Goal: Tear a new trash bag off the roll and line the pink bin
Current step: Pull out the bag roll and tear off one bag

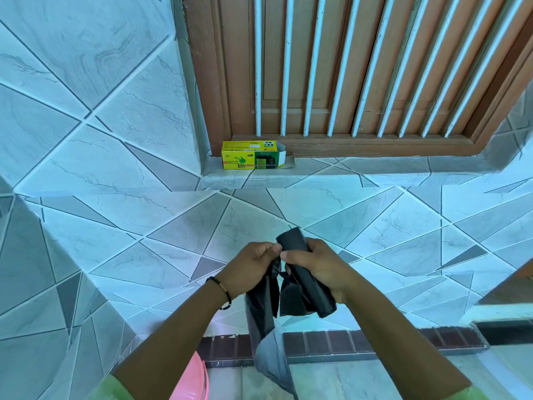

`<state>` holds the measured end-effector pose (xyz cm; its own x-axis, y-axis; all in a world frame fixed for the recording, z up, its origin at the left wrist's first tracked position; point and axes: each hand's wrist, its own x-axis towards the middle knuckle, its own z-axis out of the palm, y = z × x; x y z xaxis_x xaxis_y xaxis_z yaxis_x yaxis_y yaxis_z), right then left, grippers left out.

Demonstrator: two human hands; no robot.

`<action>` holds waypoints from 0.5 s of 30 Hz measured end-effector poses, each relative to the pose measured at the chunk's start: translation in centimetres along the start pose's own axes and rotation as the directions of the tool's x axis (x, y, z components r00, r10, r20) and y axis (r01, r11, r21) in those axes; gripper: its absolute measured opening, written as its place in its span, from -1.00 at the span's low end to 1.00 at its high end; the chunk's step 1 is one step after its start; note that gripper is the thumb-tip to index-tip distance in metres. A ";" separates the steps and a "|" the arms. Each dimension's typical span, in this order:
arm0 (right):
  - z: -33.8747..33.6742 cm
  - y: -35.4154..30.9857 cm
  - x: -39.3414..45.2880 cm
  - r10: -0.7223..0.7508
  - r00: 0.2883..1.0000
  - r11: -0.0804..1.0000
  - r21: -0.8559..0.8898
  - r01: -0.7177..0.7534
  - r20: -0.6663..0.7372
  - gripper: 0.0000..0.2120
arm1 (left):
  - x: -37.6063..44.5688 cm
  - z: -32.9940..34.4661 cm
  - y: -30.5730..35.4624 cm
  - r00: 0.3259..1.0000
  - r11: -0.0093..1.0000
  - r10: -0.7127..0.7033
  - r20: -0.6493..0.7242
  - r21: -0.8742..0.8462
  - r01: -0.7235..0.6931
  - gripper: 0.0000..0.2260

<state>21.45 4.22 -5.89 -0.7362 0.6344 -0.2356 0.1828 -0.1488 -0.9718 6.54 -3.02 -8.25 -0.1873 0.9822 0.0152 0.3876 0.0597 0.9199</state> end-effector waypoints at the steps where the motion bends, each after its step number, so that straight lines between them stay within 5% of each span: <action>1: 0.0 -0.1 0.0 0.006 1.000 1.000 -0.026 -0.006 0.004 -0.85 | 0.1 0.0 0.2 1.000 0.999 0.017 0.003 0.035 -0.017 -0.59; 5: -0.3 -0.9 0.2 0.014 1.000 0.997 -0.073 -0.015 -0.002 -0.81 | 0.4 0.1 1.1 0.997 0.988 0.078 -0.012 0.136 -0.075 -0.67; 9: -1.8 -1.3 0.1 -0.048 0.995 0.910 -0.415 0.005 -0.092 -0.81 | 0.0 -1.6 0.1 0.990 0.840 0.142 -0.007 0.530 -0.117 -0.66; 12: -3.8 -1.4 -0.3 -0.052 0.990 0.953 -0.303 0.010 -0.130 -0.80 | -0.4 -3.8 -0.9 0.989 0.839 0.139 -0.048 0.537 -0.092 -0.66; 15: -4.5 -1.0 -0.1 -0.038 0.995 0.999 0.011 0.040 -0.096 -0.71 | -0.4 -4.2 -0.7 0.995 0.788 0.098 -0.016 0.612 -0.068 -0.68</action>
<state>24.25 7.72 -4.88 -0.6770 0.7093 -0.1964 0.1463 -0.1318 -0.9804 2.53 -4.25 -7.23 -0.1626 0.9804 0.1117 0.8706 0.0893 0.4838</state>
